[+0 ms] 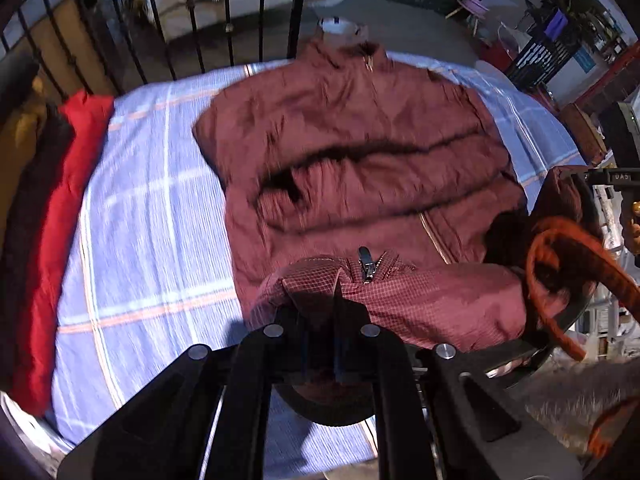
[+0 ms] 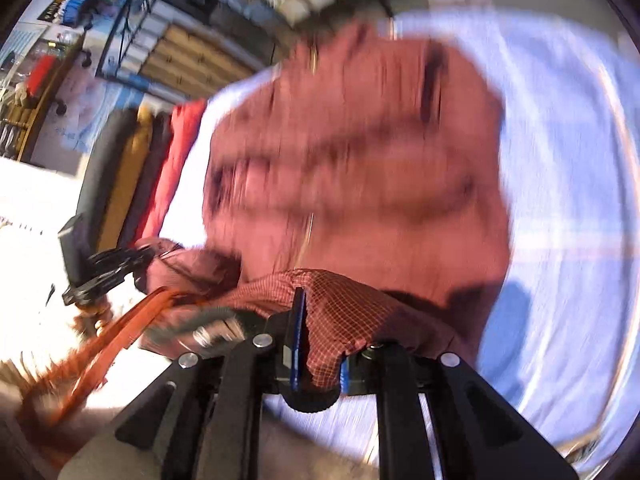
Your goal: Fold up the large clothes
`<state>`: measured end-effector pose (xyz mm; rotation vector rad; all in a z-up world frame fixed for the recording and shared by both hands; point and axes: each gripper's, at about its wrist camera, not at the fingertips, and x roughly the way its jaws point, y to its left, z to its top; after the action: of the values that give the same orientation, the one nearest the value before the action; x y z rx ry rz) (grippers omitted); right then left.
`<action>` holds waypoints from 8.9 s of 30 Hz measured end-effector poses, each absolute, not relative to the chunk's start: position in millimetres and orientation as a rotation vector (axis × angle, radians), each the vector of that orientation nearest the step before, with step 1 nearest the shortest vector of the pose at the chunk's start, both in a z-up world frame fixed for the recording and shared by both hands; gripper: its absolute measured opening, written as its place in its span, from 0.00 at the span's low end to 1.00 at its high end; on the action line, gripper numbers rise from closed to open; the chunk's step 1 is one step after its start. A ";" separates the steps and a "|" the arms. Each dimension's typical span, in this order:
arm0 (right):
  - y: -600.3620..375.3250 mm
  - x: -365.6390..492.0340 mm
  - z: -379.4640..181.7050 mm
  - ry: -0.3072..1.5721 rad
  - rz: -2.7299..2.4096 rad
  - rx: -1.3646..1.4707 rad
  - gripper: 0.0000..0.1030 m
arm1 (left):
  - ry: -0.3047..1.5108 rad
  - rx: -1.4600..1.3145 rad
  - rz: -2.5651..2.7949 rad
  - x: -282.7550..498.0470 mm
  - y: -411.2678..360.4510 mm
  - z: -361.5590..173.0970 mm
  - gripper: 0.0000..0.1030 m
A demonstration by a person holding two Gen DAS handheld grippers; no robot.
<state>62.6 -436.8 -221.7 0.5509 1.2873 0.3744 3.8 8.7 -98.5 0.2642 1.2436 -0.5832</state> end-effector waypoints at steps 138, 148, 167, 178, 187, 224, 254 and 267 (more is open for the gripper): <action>-548.5 191.6 -367.4 1.406 0.246 0.938 0.96 | 1.500 -0.148 -0.422 246.5 81.8 -248.4 0.96; -534.1 205.2 -370.0 1.419 0.225 0.914 0.96 | 1.583 -0.397 -0.442 262.7 89.4 -288.2 0.96; -513.4 202.1 -360.0 1.384 0.155 0.886 0.82 | 1.588 -0.358 -0.338 257.0 26.2 -270.5 0.90; -505.2 177.0 -290.0 1.252 -0.184 0.679 0.88 | 1.234 0.125 -0.137 242.2 -15.3 -169.4 0.90; -453.4 154.0 -222.9 1.135 -0.176 0.503 0.95 | 1.076 0.190 -0.233 162.9 -63.8 -108.4 0.95; -562.2 132.4 -203.4 1.005 0.181 0.725 0.16 | 1.332 -0.021 -0.648 194.7 -97.8 -143.0 0.27; -784.1 -160.4 -203.6 0.955 -0.999 0.832 0.94 | 1.128 0.648 -0.878 27.6 -419.0 -114.1 0.87; -675.7 -54.4 -126.7 1.157 -0.761 0.492 0.95 | 0.967 0.749 -0.888 -54.2 -435.5 -43.1 0.95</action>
<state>-54.4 -675.7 -126.7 0.4922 1.1570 -0.7613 -54.2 -435.5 -43.1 0.7485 0.9675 -0.8884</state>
